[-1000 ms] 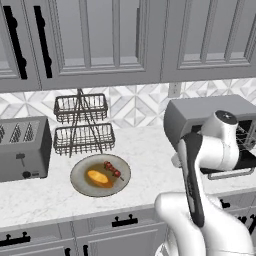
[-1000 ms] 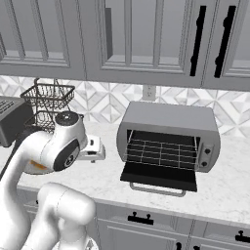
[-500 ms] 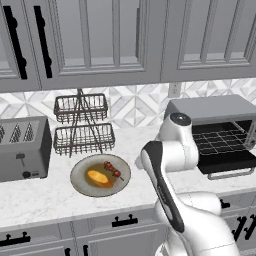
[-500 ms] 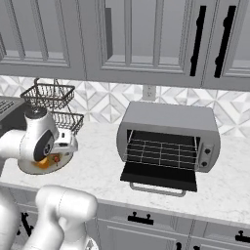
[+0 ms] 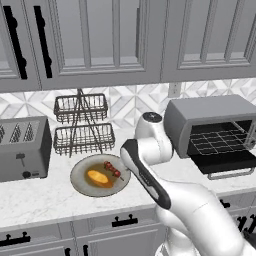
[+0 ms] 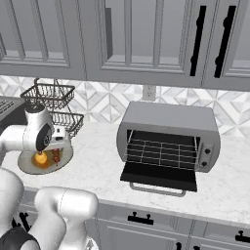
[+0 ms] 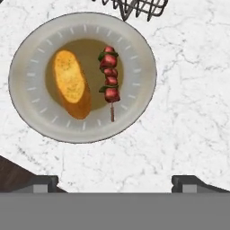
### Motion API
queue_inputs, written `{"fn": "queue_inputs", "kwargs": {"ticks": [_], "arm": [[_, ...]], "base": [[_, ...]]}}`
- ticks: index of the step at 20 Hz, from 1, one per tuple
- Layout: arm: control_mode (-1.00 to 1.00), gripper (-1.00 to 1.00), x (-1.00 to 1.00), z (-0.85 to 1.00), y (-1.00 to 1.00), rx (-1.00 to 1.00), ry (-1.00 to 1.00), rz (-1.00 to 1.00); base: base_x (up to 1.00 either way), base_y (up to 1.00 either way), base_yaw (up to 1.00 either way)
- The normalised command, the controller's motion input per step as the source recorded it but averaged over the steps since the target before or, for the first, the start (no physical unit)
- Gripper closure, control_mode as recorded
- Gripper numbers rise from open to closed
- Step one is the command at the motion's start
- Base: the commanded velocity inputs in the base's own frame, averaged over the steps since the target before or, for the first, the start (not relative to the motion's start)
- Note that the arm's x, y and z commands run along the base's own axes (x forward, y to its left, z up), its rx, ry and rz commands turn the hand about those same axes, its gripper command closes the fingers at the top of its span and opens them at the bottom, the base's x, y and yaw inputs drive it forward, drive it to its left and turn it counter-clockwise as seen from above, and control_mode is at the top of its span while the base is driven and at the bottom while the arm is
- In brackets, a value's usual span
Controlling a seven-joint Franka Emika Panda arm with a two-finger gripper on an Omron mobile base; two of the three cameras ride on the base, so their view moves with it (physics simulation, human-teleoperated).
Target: Pick up the kebab skewer and baguette bread, and place them inside the toaster oven. Close the toaster oven door and start by setting the timer.
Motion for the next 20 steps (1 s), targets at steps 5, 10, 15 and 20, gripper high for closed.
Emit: {"fn": "queue_inputs", "kwargs": {"ticks": [5, 10, 15, 20], "arm": [[-1.0, -1.0, 0.25, -0.39, 0.21, -0.01, 0.13, 0.09], [-1.0, -1.0, 0.27, -0.37, 0.12, -0.02, 0.08, 0.02], [-1.0, -1.0, 0.27, -0.29, 0.0, -0.06, 0.04, 0.0], [-1.0, -1.0, 0.2, -0.34, 0.11, -0.05, 0.06, 0.0]], "base": [[0.0, 0.0, 0.0], [0.0, 0.0, 0.0], [0.0, 0.0, 0.0], [0.0, 0.0, 0.0]]}}
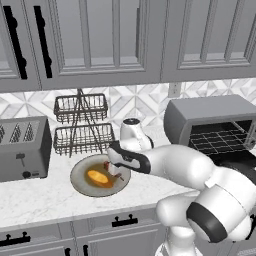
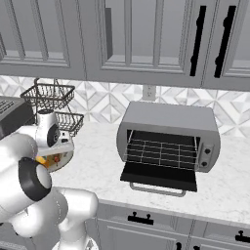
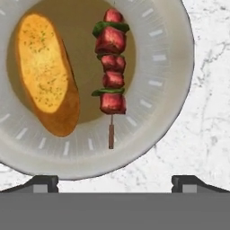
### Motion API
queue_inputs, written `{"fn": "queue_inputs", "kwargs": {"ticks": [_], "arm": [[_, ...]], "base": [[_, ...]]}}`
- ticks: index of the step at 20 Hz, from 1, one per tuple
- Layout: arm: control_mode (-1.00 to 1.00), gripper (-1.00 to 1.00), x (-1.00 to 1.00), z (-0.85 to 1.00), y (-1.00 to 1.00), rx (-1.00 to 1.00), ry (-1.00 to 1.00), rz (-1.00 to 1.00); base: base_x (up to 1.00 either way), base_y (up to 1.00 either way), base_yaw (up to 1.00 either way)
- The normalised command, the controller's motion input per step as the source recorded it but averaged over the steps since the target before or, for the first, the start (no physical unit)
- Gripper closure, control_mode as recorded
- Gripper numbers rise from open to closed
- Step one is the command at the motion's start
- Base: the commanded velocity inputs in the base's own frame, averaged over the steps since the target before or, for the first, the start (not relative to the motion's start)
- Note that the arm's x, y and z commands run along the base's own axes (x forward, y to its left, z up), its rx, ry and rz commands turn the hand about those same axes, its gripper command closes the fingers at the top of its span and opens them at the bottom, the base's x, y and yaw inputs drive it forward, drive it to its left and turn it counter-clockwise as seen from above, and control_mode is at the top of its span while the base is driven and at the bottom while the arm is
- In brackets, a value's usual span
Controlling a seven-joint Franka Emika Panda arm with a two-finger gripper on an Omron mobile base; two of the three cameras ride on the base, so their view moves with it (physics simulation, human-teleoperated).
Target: Pick up the kebab skewer and baguette bread, and place them inside the toaster oven. Close the toaster oven door and start by setting the timer.
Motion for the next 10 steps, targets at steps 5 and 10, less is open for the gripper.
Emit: {"fn": "queue_inputs", "kwargs": {"ticks": [5, 10], "arm": [[-1.0, -1.0, 0.2, -0.2, 0.13, -0.02, 0.05, 0.0], [-1.0, -1.0, 0.19, -0.17, 0.07, -0.03, 0.02, 0.0]], "base": [[0.0, 0.0, 0.0], [0.0, 0.0, 0.0]]}}
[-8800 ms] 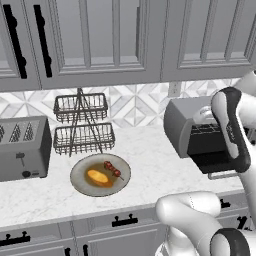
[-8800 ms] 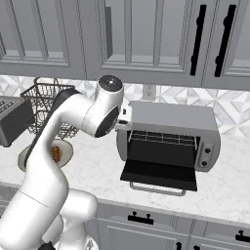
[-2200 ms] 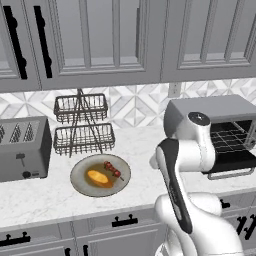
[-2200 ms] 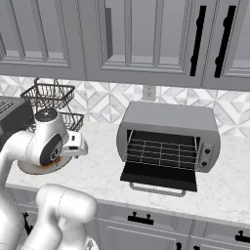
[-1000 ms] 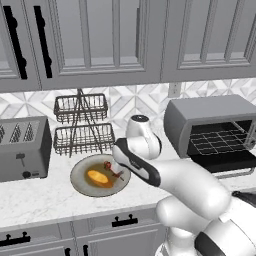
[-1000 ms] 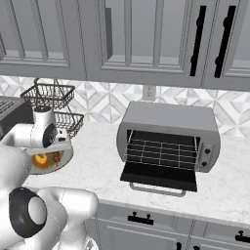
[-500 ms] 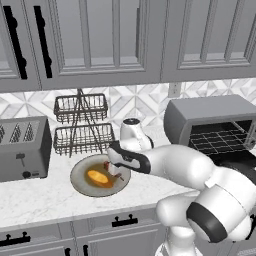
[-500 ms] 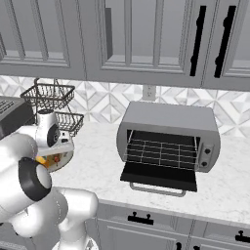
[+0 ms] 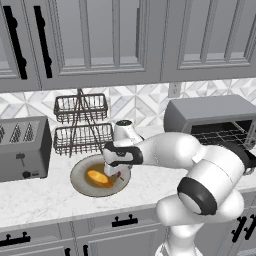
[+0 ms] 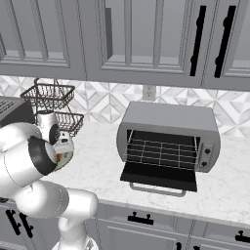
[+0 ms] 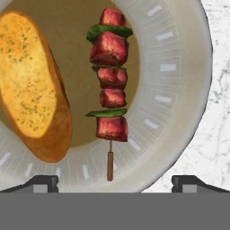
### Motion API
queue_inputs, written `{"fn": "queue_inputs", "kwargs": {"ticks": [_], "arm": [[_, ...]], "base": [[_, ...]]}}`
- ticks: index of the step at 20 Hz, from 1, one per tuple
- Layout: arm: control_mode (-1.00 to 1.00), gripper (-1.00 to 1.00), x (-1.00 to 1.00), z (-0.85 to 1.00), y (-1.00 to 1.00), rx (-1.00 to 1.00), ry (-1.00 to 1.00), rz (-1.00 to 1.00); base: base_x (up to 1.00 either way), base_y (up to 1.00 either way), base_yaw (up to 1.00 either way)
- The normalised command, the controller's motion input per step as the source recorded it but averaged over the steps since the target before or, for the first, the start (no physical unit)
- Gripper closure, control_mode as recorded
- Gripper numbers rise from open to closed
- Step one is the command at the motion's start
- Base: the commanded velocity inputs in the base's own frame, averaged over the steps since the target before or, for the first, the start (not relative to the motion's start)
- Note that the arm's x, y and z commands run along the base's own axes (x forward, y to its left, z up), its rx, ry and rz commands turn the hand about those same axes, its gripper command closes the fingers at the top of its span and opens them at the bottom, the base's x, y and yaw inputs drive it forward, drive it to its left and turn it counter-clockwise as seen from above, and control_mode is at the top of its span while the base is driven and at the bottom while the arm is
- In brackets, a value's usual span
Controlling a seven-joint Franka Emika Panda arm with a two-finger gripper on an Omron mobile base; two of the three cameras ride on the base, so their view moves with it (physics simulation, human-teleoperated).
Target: Pick up the kebab skewer and baguette bread, and place them inside the toaster oven. Close the toaster oven door and start by setting the timer.
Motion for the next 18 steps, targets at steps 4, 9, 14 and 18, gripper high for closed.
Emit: {"fn": "queue_inputs", "kwargs": {"ticks": [4, 9, 14, 18], "arm": [[-1.0, -1.0, 0.11, -0.17, 0.0, -0.03, 0.01, 0.0], [-1.0, -1.0, 0.04, -0.13, 0.0, -0.03, 0.0, 0.0], [-1.0, -1.0, 0.09, -0.11, 0.0, -0.03, 0.0, 0.0], [-1.0, -1.0, 0.14, -0.16, 0.0, -0.02, 0.0, 0.0]], "base": [[0.0, 0.0, 0.0], [0.0, 0.0, 0.0], [0.0, 0.0, 0.0], [0.0, 0.0, 0.0]]}}
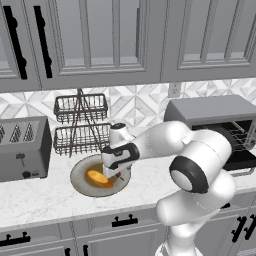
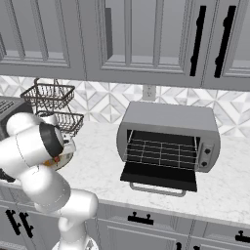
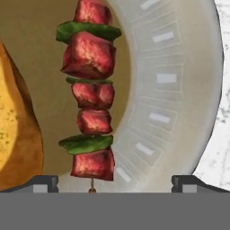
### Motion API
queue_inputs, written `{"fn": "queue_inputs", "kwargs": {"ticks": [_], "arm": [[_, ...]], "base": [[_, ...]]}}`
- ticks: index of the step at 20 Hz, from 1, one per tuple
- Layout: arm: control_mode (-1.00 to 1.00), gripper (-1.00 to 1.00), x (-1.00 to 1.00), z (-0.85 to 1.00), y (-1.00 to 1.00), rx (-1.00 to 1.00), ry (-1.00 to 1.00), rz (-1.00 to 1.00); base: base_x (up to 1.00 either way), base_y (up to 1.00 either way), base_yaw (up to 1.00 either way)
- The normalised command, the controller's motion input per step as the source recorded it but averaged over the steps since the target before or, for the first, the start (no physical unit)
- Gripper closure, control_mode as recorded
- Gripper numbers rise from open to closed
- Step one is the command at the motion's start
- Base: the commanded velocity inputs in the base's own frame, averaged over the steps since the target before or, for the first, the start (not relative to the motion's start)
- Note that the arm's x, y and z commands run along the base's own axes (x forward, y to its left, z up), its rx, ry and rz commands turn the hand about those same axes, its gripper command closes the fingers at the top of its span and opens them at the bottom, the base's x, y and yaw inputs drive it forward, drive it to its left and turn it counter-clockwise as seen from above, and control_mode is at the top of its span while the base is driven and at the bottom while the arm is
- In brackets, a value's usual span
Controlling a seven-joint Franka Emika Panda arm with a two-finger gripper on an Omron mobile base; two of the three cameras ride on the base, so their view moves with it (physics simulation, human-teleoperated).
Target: Pick up the kebab skewer and baguette bread, and place them inside the toaster oven. Close the toaster oven door and start by setting the timer.
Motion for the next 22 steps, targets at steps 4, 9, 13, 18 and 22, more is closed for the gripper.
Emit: {"fn": "queue_inputs", "kwargs": {"ticks": [4, 9, 13, 18, 22], "arm": [[-1.0, -1.0, 0.16, -0.06, 0.03, -0.01, 0.0, 0.0], [-1.0, -1.0, 0.19, -0.05, 0.12, 0.0, 0.0, 0.0], [-1.0, 1.0, 0.01, -0.17, 0.2, 0.0, 0.0, 0.0], [-1.0, 1.0, -0.06, -0.11, 0.05, 0.0, 0.0, 0.0], [-1.0, 1.0, -0.13, 0.2, -0.04, 0.0, 0.0, 0.0]], "base": [[0.0, 0.0, 0.0], [0.0, 0.0, 0.0], [0.0, 0.0, 0.0], [0.0, 0.0, 0.0], [0.0, 0.0, 0.0]]}}
